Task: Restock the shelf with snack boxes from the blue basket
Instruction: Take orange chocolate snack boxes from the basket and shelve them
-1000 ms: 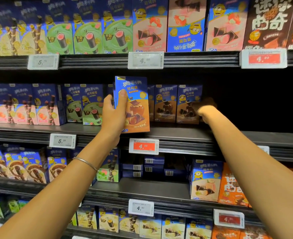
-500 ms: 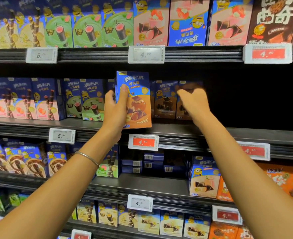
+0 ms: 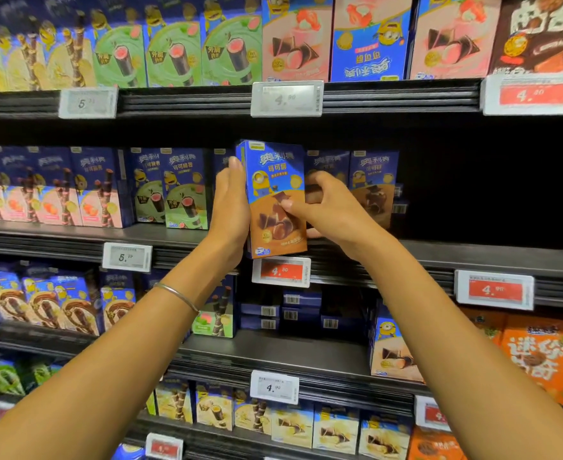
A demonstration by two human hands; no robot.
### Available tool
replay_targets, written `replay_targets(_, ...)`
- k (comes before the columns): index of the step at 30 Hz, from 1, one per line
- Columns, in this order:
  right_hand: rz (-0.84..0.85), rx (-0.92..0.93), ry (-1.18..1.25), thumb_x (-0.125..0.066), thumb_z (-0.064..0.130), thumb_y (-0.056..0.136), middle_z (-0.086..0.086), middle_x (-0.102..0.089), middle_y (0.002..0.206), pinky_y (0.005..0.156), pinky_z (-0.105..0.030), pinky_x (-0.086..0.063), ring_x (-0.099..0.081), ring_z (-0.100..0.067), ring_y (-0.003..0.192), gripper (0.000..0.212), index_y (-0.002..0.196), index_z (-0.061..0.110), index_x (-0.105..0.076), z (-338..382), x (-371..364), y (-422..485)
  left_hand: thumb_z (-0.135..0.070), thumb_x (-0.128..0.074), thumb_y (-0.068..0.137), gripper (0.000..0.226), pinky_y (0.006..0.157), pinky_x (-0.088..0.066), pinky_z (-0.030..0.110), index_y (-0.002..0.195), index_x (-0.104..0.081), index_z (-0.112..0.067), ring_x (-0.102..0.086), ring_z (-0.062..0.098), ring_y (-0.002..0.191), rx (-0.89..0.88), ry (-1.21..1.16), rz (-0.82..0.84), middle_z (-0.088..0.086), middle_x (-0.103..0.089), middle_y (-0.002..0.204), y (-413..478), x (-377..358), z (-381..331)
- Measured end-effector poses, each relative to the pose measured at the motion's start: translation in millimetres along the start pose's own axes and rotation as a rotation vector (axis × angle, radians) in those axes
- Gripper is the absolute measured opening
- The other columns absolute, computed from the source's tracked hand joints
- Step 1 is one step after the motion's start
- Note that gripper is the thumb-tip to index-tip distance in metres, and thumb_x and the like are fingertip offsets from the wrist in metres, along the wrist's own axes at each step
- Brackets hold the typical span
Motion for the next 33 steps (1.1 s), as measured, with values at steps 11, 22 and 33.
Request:
replay_targets(11, -0.385, -0.104, -0.125, -0.080, 0.033, 0.081, -0.009, -0.070, 0.112, 0.088, -0.049, -0.058, -0.070, -0.026, 0.100, 0.046, 0.118, 0.012, -0.062, -22.5, 73.1, 16.3, -0.032, -0.056, 0.110, 0.019, 0.069, -0.059, 0.025, 0.119, -0.052, -0.015, -0.072, 0.008, 0.085, -0.136, 0.027, -0.252, -0.001, -0.068, 0.106, 18.6, 49.3, -19.7)
replay_targets(22, -0.305, -0.231, -0.566, -0.056, 0.016, 0.092, -0.020, -0.067, 0.118, 0.093, -0.044, -0.054, -0.063, -0.040, 0.109, 0.017, 0.104, 0.008, -0.064, -34.0, 38.0, 45.6, -0.033, -0.054, 0.111, 0.031, 0.059, -0.056, 0.014, 0.134, -0.052, -0.012, -0.073, -0.004, 0.078, -0.152, 0.068, -0.282, -0.010, -0.065, 0.106, 16.8, 74.2, -28.3)
replay_targets(33, -0.221, -0.282, -0.622, -0.052, 0.019, 0.101, -0.019, -0.057, 0.137, 0.103, -0.040, -0.044, -0.053, -0.036, 0.127, 0.033, 0.127, 0.000, -0.059, -33.7, 0.8, 68.4, -0.034, -0.053, 0.111, 0.030, 0.057, -0.055, 0.013, 0.133, -0.051, -0.014, -0.077, 0.000, 0.080, -0.109, 0.061, -0.236, -0.010, -0.069, 0.106, 8.7, 77.2, -21.2)
Point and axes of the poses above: each hand's wrist, its own y-axis towards the middle knuckle, its own x-axis out of the back of the hand, z = x × y, the point moved 9 cm from there along y, towards the middle knuckle
